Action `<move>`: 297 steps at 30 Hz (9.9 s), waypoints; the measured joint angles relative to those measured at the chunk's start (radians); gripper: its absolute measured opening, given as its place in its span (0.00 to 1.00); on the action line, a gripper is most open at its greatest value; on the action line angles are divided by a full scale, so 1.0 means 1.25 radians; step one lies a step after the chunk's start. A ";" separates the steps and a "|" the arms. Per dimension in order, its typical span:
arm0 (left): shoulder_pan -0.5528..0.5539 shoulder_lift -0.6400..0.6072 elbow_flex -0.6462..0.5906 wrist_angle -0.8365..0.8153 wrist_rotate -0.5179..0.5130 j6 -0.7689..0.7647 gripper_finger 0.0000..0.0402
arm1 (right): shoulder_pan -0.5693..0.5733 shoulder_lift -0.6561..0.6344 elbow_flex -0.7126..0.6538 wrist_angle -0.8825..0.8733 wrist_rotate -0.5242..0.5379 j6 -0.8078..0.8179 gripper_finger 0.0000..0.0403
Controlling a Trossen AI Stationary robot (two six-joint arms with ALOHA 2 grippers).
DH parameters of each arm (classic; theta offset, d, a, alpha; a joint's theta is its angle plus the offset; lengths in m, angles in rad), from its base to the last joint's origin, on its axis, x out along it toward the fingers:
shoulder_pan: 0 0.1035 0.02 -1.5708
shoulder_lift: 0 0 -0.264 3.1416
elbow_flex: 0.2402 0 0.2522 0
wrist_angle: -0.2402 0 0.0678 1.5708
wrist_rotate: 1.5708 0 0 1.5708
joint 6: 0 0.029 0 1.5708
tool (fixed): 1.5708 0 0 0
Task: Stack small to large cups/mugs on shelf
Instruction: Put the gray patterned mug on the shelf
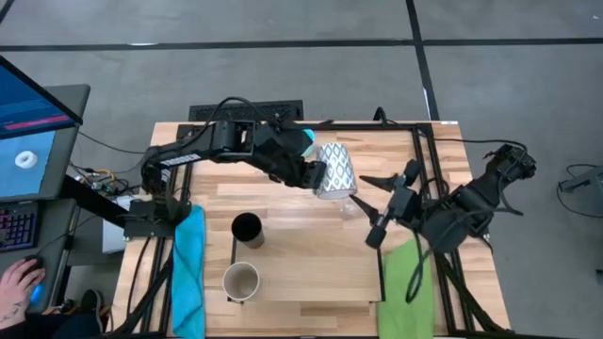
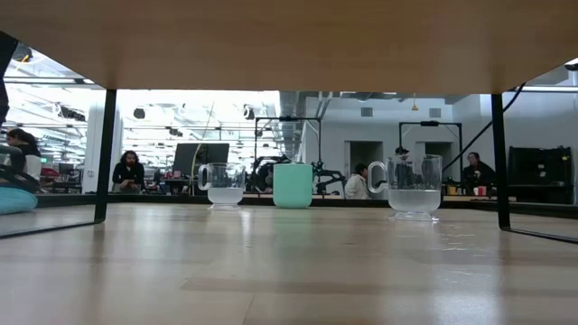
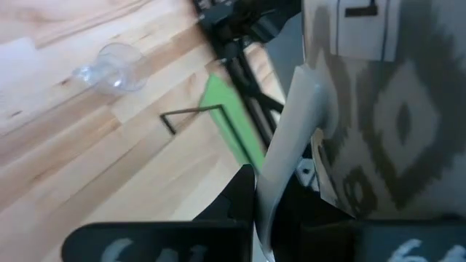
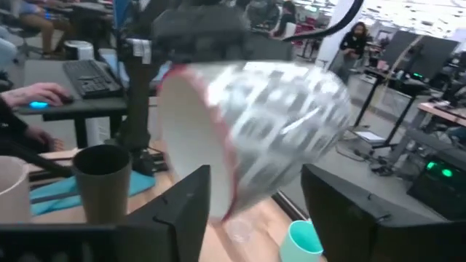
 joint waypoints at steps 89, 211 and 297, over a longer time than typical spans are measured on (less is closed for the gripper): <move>-0.168 -0.139 0.001 0.040 -0.209 -0.044 0.48 | -0.012 0.054 -0.001 -0.111 -0.045 0.234 0.07; -0.277 0.077 0.000 0.106 -0.093 0.971 0.54 | -0.024 -0.055 0.078 -0.561 -0.706 0.553 0.40; -0.329 0.092 -0.012 -0.283 -0.190 0.895 0.02 | 0.025 -0.054 0.078 -0.557 -0.604 0.580 0.38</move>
